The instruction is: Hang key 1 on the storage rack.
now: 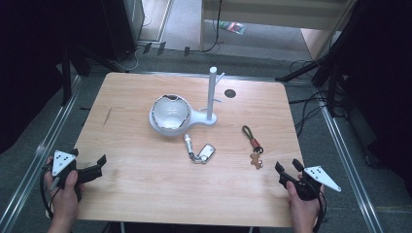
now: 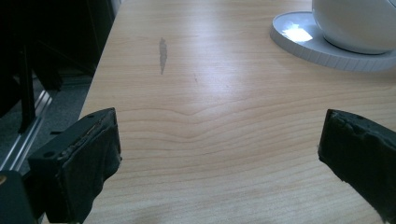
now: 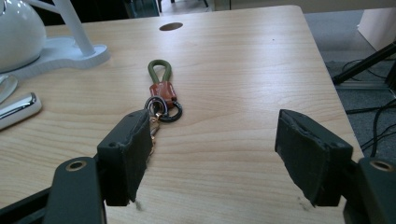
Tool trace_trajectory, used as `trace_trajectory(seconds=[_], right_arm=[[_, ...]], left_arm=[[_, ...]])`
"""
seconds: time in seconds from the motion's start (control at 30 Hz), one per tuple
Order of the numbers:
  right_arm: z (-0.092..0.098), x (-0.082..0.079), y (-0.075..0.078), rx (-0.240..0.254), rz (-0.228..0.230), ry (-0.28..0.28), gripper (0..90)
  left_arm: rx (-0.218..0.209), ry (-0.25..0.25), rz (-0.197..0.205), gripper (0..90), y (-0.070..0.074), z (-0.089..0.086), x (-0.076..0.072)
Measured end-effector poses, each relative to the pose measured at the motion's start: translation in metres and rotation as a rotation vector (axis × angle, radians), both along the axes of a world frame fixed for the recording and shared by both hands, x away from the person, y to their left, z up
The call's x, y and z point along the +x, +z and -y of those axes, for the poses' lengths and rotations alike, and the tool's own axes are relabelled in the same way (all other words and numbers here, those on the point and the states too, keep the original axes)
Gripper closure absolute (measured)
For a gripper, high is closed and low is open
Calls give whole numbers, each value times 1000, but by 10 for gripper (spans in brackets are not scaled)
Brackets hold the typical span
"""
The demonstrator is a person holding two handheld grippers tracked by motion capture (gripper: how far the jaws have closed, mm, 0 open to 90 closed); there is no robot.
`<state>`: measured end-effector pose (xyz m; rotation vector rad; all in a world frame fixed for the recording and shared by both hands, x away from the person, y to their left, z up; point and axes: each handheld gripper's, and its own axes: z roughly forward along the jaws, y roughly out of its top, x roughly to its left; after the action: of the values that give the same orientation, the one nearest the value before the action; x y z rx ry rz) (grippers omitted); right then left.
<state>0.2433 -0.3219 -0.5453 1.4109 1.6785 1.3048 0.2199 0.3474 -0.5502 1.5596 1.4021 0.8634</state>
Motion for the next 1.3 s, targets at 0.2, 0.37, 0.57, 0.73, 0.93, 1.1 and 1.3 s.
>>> trace_trajectory(seconds=[0.2, 0.37, 0.57, 0.73, 0.93, 1.1, 1.3], right_arm=[[-5, 2, 0, -33, -24, 49, 299], [-5, 3, 5, -47, -29, 56, 305], [-6, 4, 10, -112, -68, 50, 329], [-13, 7, 26, -193, -122, 56, 348], [-17, 13, 41, -214, -173, 38, 337], [-23, 28, 42, -302, -254, 41, 333], [-40, 44, 43, -376, -395, 116, 336]], left_arm=[[-4, -21, -1, 0, 0, 1, -4], [2, -44, -7, 0, 0, 2, -6], [3, -47, -9, 0, 0, 3, -4], [8, -42, 2, 0, 0, 3, -7], [34, -65, -20, 0, 0, 6, -4], [24, -69, -15, 0, 0, 5, -4], [22, -71, -12, 0, 0, 5, -4]])
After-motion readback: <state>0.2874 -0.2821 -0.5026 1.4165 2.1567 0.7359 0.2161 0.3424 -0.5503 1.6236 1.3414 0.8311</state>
